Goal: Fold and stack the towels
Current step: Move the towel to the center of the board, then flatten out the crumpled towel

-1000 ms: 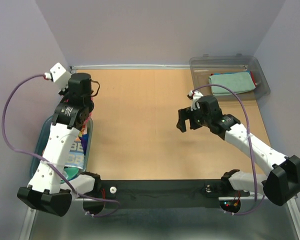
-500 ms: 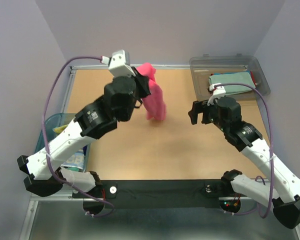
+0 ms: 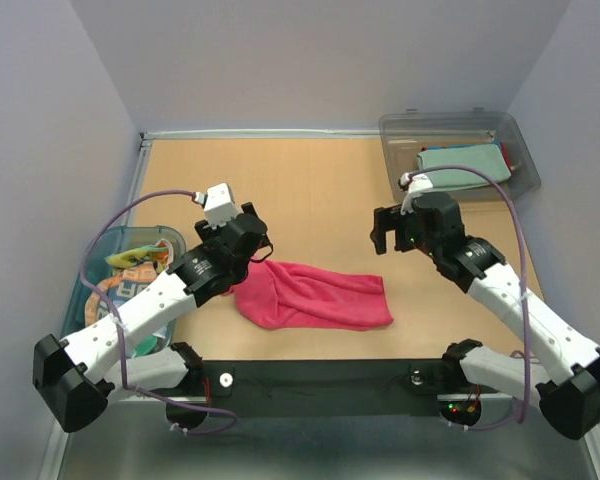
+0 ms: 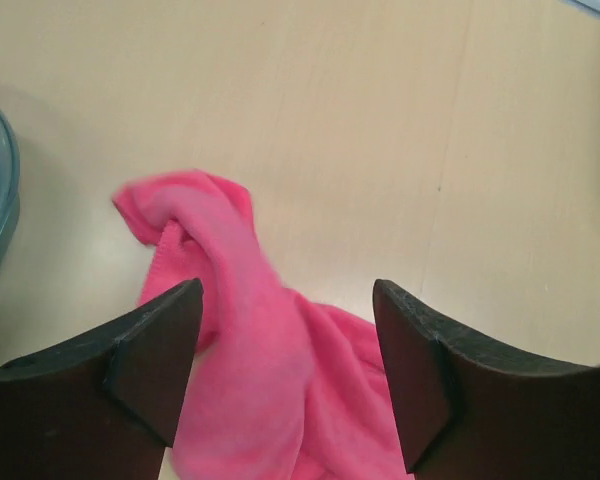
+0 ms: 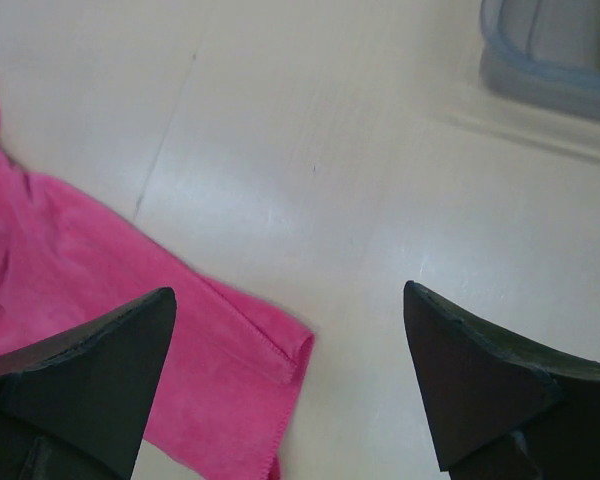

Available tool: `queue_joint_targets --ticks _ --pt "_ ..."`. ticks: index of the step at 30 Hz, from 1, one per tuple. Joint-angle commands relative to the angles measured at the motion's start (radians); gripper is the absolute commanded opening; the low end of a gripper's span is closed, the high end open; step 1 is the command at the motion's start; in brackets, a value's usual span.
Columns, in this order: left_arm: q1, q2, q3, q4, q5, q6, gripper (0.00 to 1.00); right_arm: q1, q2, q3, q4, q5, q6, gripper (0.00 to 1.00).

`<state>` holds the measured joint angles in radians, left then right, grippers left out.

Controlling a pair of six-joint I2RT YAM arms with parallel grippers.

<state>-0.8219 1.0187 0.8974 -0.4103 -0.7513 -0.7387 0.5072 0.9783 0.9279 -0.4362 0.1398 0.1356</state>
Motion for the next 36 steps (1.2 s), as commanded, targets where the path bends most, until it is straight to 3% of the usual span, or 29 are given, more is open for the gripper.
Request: queue_joint_targets --ticks 1,3,8,16,29,32,33,36 --pt "0.033 0.023 0.015 0.045 0.012 0.004 0.86 -0.001 0.089 -0.044 -0.018 -0.058 0.013 1.00" --pt "0.049 0.052 0.017 0.042 0.035 0.021 0.98 0.001 0.124 -0.060 -0.021 -0.077 0.021 0.99" --pt "0.061 0.099 0.012 0.011 0.101 0.001 0.99 -0.001 0.215 -0.098 -0.036 -0.127 0.041 0.91" --pt "0.061 0.142 -0.201 0.105 0.279 -0.143 0.98 0.014 0.341 -0.067 -0.075 -0.333 -0.014 0.64" --pt "0.078 0.219 -0.324 0.185 0.254 -0.245 0.94 0.086 0.595 0.025 -0.076 -0.313 -0.071 0.59" --pt "0.115 0.244 -0.339 0.217 0.276 -0.222 0.93 0.088 0.622 0.029 -0.076 -0.278 -0.070 0.44" --pt "0.127 0.253 -0.339 0.226 0.279 -0.214 0.93 0.090 0.620 0.031 -0.076 -0.270 -0.065 0.31" --pt "0.182 0.302 -0.322 0.255 0.290 -0.165 0.93 0.090 0.602 0.034 -0.078 -0.192 -0.053 0.12"
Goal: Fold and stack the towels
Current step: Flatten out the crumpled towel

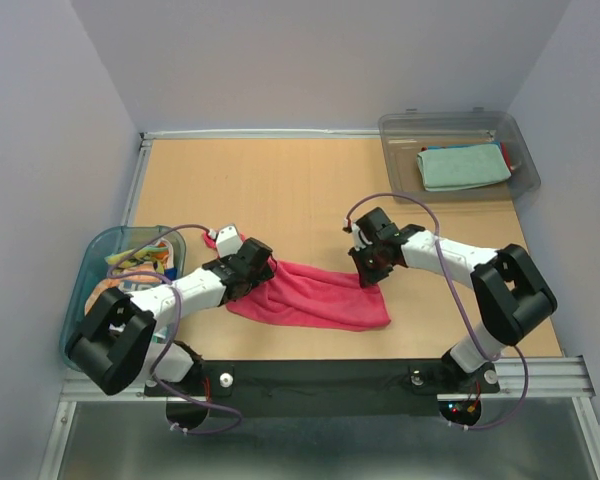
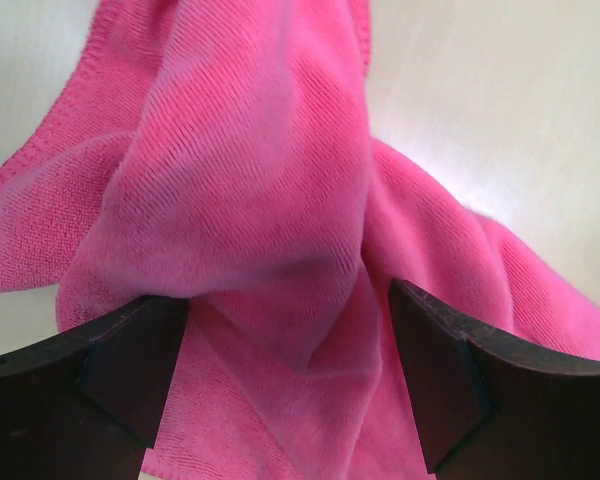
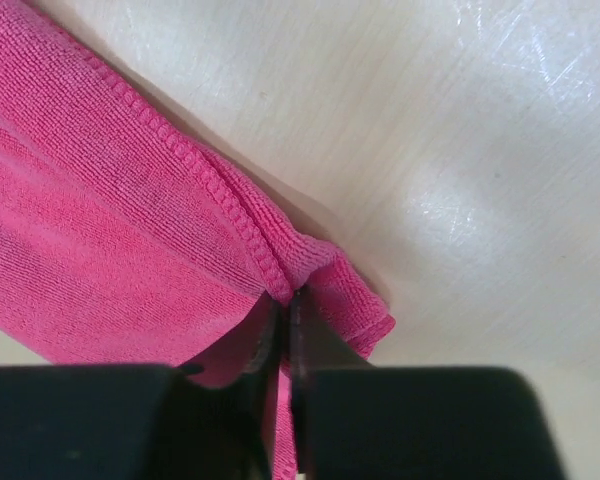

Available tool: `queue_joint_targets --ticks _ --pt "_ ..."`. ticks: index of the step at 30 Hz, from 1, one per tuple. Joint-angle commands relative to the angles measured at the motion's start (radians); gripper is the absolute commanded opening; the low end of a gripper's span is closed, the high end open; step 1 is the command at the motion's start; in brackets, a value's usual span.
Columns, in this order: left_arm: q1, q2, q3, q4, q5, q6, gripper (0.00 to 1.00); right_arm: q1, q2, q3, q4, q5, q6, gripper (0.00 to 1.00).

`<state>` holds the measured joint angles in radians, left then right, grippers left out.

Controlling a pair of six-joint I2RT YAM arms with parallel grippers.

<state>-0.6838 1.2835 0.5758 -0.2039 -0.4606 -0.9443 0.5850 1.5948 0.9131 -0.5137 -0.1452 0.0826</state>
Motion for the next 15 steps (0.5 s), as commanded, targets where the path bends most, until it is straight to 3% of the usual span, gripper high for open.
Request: queue_joint_targets --ticks 1,5,8,9,11,13,15 --pt "0.061 0.056 0.025 0.057 0.000 0.061 0.92 0.009 -0.028 0.050 0.000 0.125 0.017 0.03" --pt "0.162 0.192 0.178 0.066 0.008 0.177 0.91 -0.051 -0.088 0.076 -0.006 0.228 0.069 0.01" --pt "0.223 0.403 0.411 0.034 -0.030 0.324 0.91 -0.164 -0.140 0.073 -0.008 0.159 0.147 0.01" --pt "0.243 0.454 0.567 0.009 -0.048 0.411 0.92 -0.213 -0.162 0.057 -0.008 0.126 0.190 0.01" --pt "0.251 0.596 0.732 -0.026 -0.067 0.522 0.92 -0.234 -0.176 0.037 -0.008 0.104 0.216 0.03" --pt "0.245 0.655 0.929 -0.020 -0.066 0.640 0.95 -0.237 -0.185 0.001 -0.006 0.067 0.255 0.05" --pt "0.239 0.674 0.999 0.044 -0.026 0.693 0.97 -0.237 -0.188 -0.025 0.010 0.020 0.294 0.11"
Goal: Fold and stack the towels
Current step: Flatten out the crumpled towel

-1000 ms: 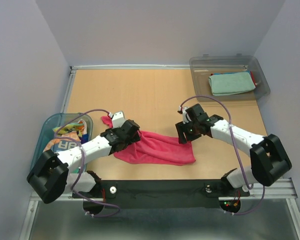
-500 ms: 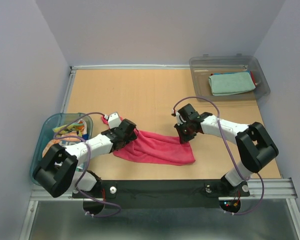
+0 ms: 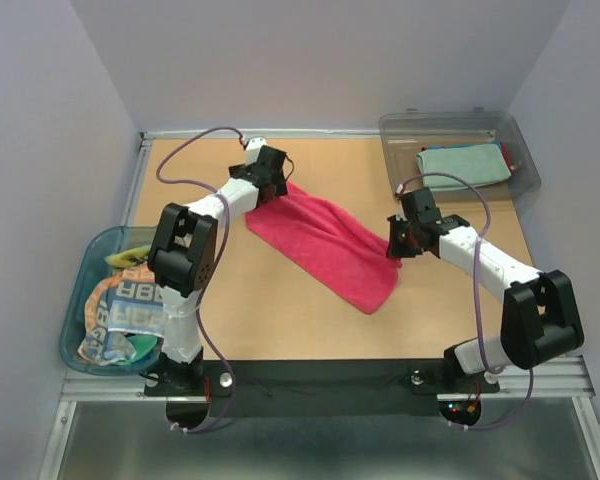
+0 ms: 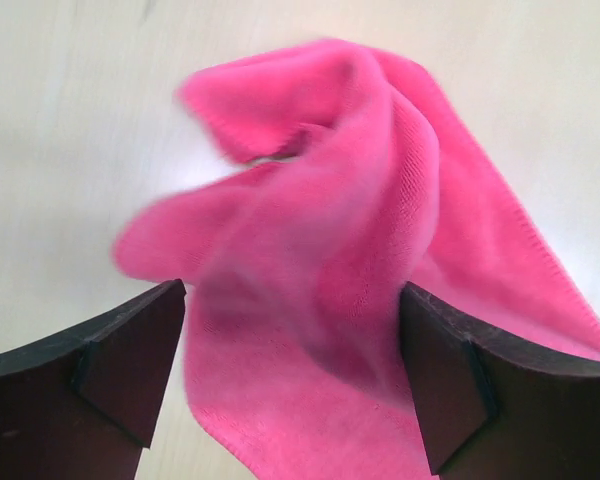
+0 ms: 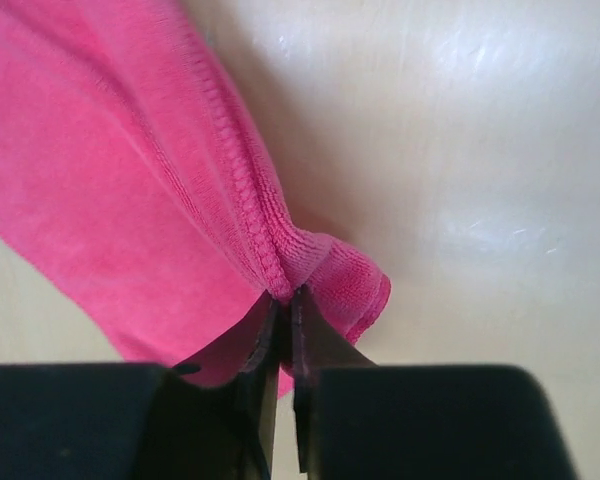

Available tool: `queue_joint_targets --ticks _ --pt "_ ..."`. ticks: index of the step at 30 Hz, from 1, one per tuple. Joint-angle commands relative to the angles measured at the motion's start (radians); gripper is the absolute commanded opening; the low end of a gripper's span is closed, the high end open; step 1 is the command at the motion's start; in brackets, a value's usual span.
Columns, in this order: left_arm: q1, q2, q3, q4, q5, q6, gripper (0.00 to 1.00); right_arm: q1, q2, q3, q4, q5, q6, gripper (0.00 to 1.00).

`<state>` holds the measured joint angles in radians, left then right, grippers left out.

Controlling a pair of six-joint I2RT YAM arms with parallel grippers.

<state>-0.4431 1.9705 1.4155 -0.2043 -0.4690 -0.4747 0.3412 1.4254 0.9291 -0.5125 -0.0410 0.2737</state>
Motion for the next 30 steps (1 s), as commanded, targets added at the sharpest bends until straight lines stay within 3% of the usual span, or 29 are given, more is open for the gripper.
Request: queue_joint_targets --ticks 1,2,4,7,12,16,19,24,30 --pt "-0.020 -0.024 0.183 0.069 -0.008 0.237 0.98 0.007 -0.026 -0.067 0.022 -0.098 0.116 0.14" --pt "-0.031 -0.044 0.174 0.098 -0.002 0.255 0.99 0.007 -0.034 -0.079 0.032 -0.114 0.125 0.16" --pt "-0.084 -0.134 0.113 0.163 -0.017 0.248 0.99 0.007 -0.054 -0.098 0.066 -0.129 0.144 0.31" --pt "-0.161 -0.283 -0.019 0.151 -0.080 0.127 0.99 0.007 -0.077 -0.087 0.068 -0.038 0.115 0.46" --pt "-0.414 -0.421 -0.219 0.037 -0.083 -0.138 0.99 0.007 -0.083 -0.065 0.058 0.081 0.088 0.57" --pt "-0.552 -0.357 -0.297 0.022 -0.028 -0.263 0.97 0.007 -0.082 -0.049 0.058 0.113 0.076 0.58" --pt "-0.626 -0.248 -0.248 -0.010 -0.037 -0.269 0.90 0.005 -0.092 -0.046 0.057 0.145 0.067 0.58" --pt "-0.661 -0.131 -0.188 -0.035 -0.036 -0.262 0.82 0.004 -0.128 -0.061 0.054 0.153 0.075 0.61" --pt "-0.663 -0.035 -0.164 -0.094 -0.002 -0.239 0.80 0.004 -0.128 -0.081 0.054 0.124 0.082 0.69"
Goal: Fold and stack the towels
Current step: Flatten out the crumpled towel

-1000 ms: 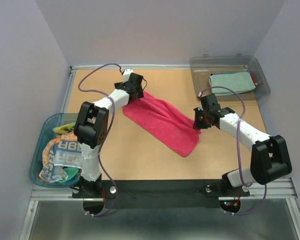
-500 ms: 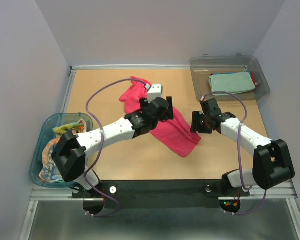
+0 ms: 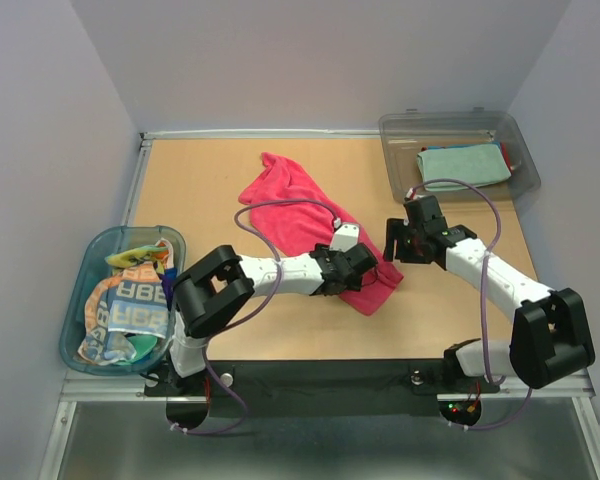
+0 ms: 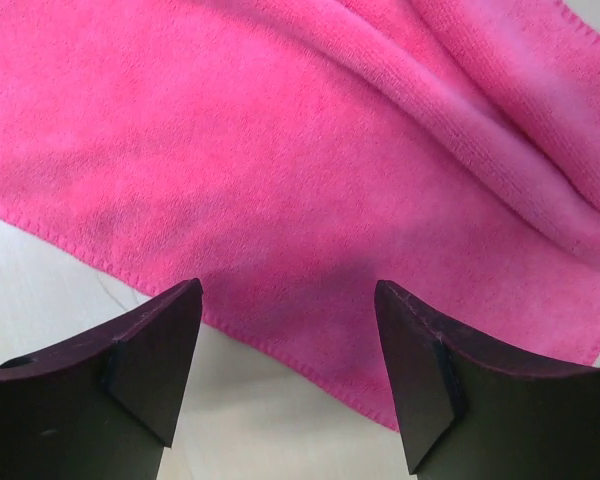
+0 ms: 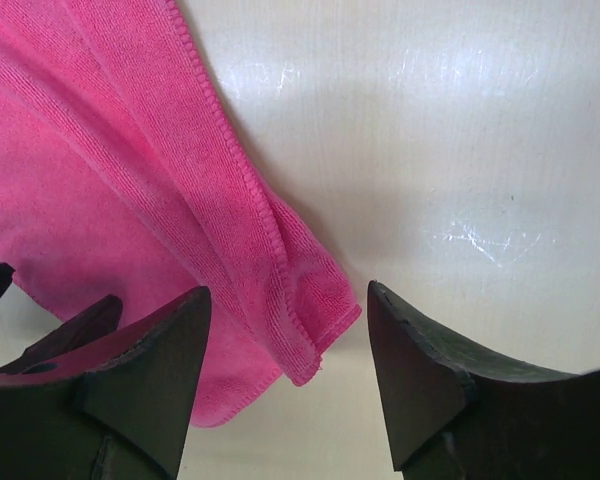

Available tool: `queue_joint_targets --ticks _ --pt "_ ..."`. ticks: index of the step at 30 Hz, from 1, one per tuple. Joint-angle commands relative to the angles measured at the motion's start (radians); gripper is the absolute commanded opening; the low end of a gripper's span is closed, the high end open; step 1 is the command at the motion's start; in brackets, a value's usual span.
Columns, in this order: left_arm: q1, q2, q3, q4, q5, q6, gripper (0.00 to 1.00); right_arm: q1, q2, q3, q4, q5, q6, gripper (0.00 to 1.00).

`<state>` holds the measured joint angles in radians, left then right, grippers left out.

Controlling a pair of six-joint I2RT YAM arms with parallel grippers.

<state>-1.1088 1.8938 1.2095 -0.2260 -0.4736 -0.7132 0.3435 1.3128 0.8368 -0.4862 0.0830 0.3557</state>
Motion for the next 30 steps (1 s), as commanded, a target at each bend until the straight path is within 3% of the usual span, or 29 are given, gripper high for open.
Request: queue_joint_targets --ticks 1,6,13,19,24,30 --pt "0.003 0.048 0.044 -0.094 -0.002 0.003 0.80 0.002 -0.014 0.010 0.029 -0.006 -0.003 0.69" --pt "0.036 -0.011 -0.030 -0.248 -0.062 0.009 0.80 0.002 -0.006 -0.001 0.026 -0.054 -0.030 0.69" --pt "0.197 -0.145 -0.186 -0.335 -0.117 0.087 0.81 0.006 0.066 -0.008 0.028 -0.155 -0.054 0.69" --pt "0.230 -0.243 -0.171 -0.303 -0.119 0.136 0.94 0.026 0.086 -0.011 0.037 -0.178 -0.057 0.61" --pt "0.208 -0.425 -0.211 -0.297 -0.082 0.019 0.97 0.139 0.082 0.028 0.040 -0.163 -0.011 0.58" --pt "0.191 -0.633 -0.435 -0.210 0.050 -0.199 0.96 0.272 0.049 0.010 0.115 -0.144 0.153 0.57"
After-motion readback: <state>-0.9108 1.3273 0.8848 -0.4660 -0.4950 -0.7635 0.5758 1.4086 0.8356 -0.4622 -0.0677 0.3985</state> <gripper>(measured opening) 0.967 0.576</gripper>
